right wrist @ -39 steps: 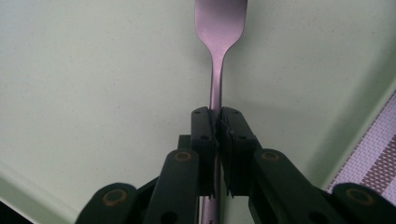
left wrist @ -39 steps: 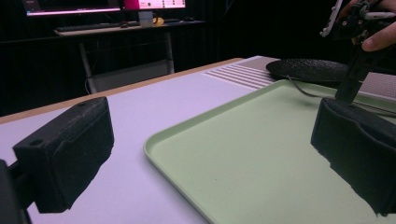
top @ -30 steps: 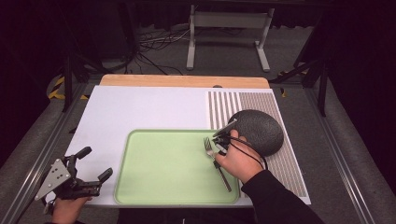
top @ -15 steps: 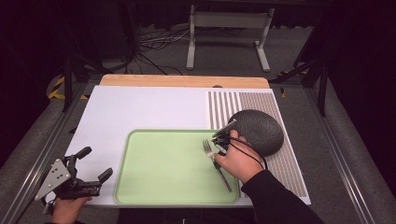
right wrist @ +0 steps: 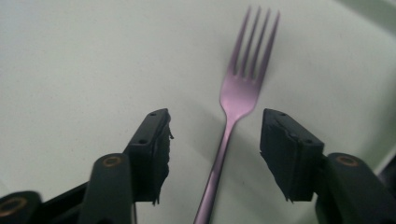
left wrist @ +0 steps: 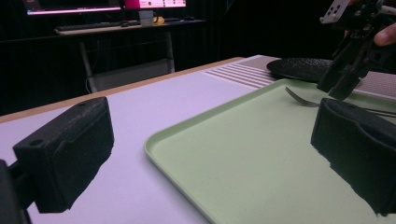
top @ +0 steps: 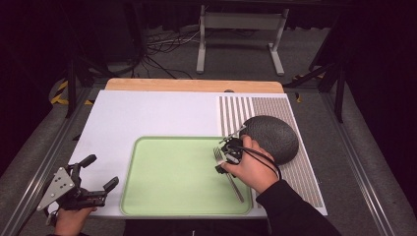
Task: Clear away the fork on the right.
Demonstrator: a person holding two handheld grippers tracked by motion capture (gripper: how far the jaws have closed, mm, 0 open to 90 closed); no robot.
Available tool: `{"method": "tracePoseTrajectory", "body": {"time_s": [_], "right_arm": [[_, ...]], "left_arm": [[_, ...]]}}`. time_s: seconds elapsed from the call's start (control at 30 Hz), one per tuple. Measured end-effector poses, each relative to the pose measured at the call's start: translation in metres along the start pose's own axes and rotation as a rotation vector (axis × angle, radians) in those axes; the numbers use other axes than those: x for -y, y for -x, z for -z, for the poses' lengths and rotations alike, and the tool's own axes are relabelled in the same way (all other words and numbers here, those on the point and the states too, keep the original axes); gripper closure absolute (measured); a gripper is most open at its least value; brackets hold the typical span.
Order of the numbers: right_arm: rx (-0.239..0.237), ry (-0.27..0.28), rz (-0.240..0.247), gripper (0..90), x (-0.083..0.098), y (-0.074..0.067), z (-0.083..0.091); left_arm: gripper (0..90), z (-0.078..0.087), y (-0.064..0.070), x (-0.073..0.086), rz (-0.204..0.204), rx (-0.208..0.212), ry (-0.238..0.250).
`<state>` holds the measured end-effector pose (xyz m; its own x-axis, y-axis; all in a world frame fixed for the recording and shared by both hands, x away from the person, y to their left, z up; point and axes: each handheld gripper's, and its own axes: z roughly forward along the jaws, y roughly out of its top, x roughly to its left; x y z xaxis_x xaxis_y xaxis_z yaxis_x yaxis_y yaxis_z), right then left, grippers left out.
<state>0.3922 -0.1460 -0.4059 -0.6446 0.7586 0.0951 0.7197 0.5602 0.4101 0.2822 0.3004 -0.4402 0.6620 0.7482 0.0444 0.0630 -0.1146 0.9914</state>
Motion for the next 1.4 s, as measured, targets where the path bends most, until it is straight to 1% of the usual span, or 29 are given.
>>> {"method": "tracePoseTrajectory", "body": {"time_s": [0.03,0.07,0.1,0.17,0.2,0.23,0.27,0.3,0.33,0.37,0.4,0.47,0.5,0.53,0.57,0.6,0.63,0.7,0.9,0.97,1.17,1.2,1.23,1.3,1.4], "right_arm": [[0.000,0.000,0.000,39.3,0.000,0.000,0.000],[-0.007,0.043,0.059,34.5,-0.001,-0.001,-0.001],[-0.002,0.092,0.132,33.7,-0.001,-0.002,-0.001],[-0.009,0.113,0.176,35.0,-0.002,-0.003,0.000],[-0.013,0.122,0.195,36.9,-0.002,-0.003,0.000],[-0.028,0.133,0.229,40.0,-0.003,-0.004,0.000],[-0.028,0.133,0.229,40.0,-0.003,-0.004,0.000],[-0.032,0.139,0.248,43.1,-0.003,-0.004,0.000],[-0.040,0.149,0.294,51.4,-0.003,-0.004,0.000],[-0.043,0.157,0.324,57.9,-0.002,-0.004,0.000],[-0.043,0.163,0.335,64.6,-0.002,-0.003,0.000],[-0.042,0.159,0.380,76.8,-0.001,-0.003,0.001],[-0.036,0.152,0.382,81.3,-0.001,-0.002,0.001],[-0.033,0.150,0.401,84.9,-0.002,-0.002,0.001],[-0.039,0.148,0.418,87.6,-0.002,-0.001,0.000],[-0.043,0.138,0.427,89.4,-0.002,0.000,-0.001],[-0.041,0.131,0.450,89.6,-0.002,0.001,-0.002],[-0.036,0.114,0.464,89.7,-0.002,0.003,-0.006],[-0.047,0.074,0.454,89.7,0.000,0.004,-0.015],[-0.049,0.063,0.458,89.8,0.001,0.003,-0.017],[-0.046,0.053,0.460,89.8,0.000,0.003,-0.020],[-0.043,0.053,0.453,89.7,0.000,0.003,-0.021],[-0.053,0.052,0.444,89.7,0.000,0.004,-0.022],[-0.044,0.048,0.447,89.8,0.000,0.005,-0.023],[-0.046,0.050,0.447,89.8,0.000,0.005,-0.024]], "left_arm": [[0.0,0.000,0.000,0.000,0.000,0.000,0.000],[0.0,0.000,0.000,0.000,0.001,0.002,-0.001],[0.0,0.000,0.000,0.000,-0.001,0.002,-0.001],[0.0,0.000,0.000,0.000,0.001,0.003,-0.001],[0.0,0.000,0.000,0.000,0.001,0.003,-0.001],[0.0,0.000,0.000,0.000,0.001,0.003,-0.001],[0.0,0.000,0.000,0.000,0.001,0.003,-0.001],[0.0,0.000,0.000,0.000,0.000,0.002,-0.001],[0.0,0.000,0.000,0.000,0.000,0.002,0.000],[0.0,0.000,0.000,0.000,0.000,0.002,0.000],[0.0,0.000,0.000,0.000,0.001,0.002,0.001],[0.0,0.000,0.000,0.000,0.000,0.002,0.001],[0.0,0.000,0.000,0.000,0.001,0.002,0.001],[0.0,0.000,0.000,0.000,0.001,0.002,0.001],[0.0,0.000,0.000,0.000,0.001,0.002,0.000],[0.0,0.000,0.000,0.000,0.000,0.002,0.001],[0.0,0.000,0.000,0.000,0.001,0.002,0.001],[0.0,0.000,0.000,0.000,0.002,-0.001,0.004],[0.0,0.000,0.000,0.000,0.000,0.001,0.001],[0.0,0.000,0.000,0.000,0.001,0.001,0.001],[0.0,0.000,0.000,0.000,0.000,0.002,0.000],[0.0,0.000,0.000,0.000,0.000,0.001,0.001],[0.0,0.000,0.000,0.000,0.000,0.001,0.000],[0.0,0.000,0.000,0.000,0.000,0.001,0.001],[0.0,0.000,0.000,0.000,0.000,0.000,0.002]]}}
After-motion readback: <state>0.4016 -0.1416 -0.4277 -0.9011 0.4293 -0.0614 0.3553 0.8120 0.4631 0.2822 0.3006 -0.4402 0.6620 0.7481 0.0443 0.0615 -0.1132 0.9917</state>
